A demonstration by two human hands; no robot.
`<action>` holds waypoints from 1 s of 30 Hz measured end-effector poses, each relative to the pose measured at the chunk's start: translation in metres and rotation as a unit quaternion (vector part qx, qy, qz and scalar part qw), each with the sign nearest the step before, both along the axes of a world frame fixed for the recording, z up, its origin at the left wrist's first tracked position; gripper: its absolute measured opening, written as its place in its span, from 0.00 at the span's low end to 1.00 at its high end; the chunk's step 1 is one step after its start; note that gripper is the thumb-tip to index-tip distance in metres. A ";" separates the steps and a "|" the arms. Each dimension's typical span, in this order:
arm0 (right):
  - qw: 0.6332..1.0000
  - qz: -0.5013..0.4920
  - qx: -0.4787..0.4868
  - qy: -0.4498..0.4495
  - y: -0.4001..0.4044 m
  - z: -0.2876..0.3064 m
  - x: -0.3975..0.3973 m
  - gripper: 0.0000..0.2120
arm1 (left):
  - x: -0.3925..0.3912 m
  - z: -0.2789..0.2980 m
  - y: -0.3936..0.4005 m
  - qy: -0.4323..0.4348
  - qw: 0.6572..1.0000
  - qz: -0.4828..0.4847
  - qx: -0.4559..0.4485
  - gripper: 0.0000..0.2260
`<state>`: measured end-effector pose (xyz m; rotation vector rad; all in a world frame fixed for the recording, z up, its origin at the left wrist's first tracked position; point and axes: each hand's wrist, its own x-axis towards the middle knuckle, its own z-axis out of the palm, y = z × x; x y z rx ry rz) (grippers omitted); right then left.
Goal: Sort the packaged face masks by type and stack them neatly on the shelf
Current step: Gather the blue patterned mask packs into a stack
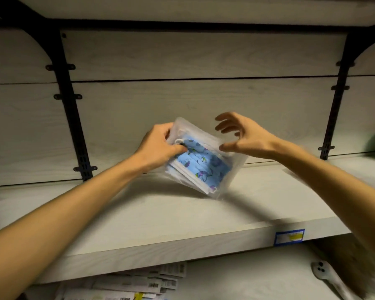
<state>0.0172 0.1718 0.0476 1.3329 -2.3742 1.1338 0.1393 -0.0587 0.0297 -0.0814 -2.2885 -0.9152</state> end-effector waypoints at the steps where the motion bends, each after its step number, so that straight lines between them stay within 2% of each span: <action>1: 0.998 -0.006 0.060 0.013 -0.004 0.003 0.002 0.27 | 0.000 0.009 0.005 0.006 0.999 0.008 -0.049 0.11; 3: 0.989 -0.029 0.140 0.031 -0.010 0.002 0.004 0.15 | 0.000 0.023 0.016 0.029 0.987 0.045 -0.153 0.14; 5: 0.994 -0.037 0.105 0.009 -0.011 -0.007 0.000 0.10 | -0.002 0.027 0.024 0.065 0.966 0.095 -0.231 0.18; 6: 0.997 -0.039 0.068 -0.011 -0.010 -0.014 -0.003 0.10 | -0.003 0.024 0.025 0.085 0.961 0.107 -0.240 0.23; 8: 0.997 -0.034 -0.008 -0.068 -0.005 -0.029 -0.007 0.08 | -0.004 0.013 0.025 0.139 0.972 0.098 -0.165 0.38; 10: 0.984 -0.020 -0.081 -0.156 0.000 -0.046 -0.010 0.05 | -0.004 -0.005 0.025 0.192 0.977 0.089 -0.023 0.44; 11: 0.976 -0.019 -0.110 -0.188 0.001 -0.053 -0.011 0.06 | -0.006 -0.016 0.026 0.192 0.976 0.094 0.049 0.45; 13: 0.959 -0.019 -0.163 -0.232 0.002 -0.066 -0.012 0.09 | -0.013 -0.037 0.030 0.123 0.977 0.077 0.159 0.45; 16: 0.940 -0.007 -0.215 -0.264 -0.004 -0.082 -0.008 0.07 | -0.023 -0.062 0.042 0.001 0.973 -0.028 0.229 0.41; 18: 0.929 -0.021 -0.248 -0.274 -0.010 -0.089 -0.004 0.11 | -0.028 -0.072 0.050 -0.007 0.970 -0.048 0.238 0.36; 20: 0.925 -0.029 -0.265 -0.269 -0.015 -0.097 0.001 0.14 | -0.032 -0.077 0.055 0.003 0.965 -0.032 0.261 0.27; 22: 0.926 -0.020 -0.262 -0.271 -0.018 -0.106 0.004 0.15 | -0.031 -0.081 0.059 0.000 0.959 -0.013 0.282 0.23; 26: 0.918 0.009 -0.278 -0.284 -0.019 -0.111 0.008 0.23 | -0.026 -0.088 0.064 -0.002 0.962 0.004 0.272 0.21; 30: 0.912 0.010 -0.296 -0.284 -0.022 -0.111 0.009 0.22 | -0.027 -0.087 0.066 0.007 0.966 0.012 0.258 0.22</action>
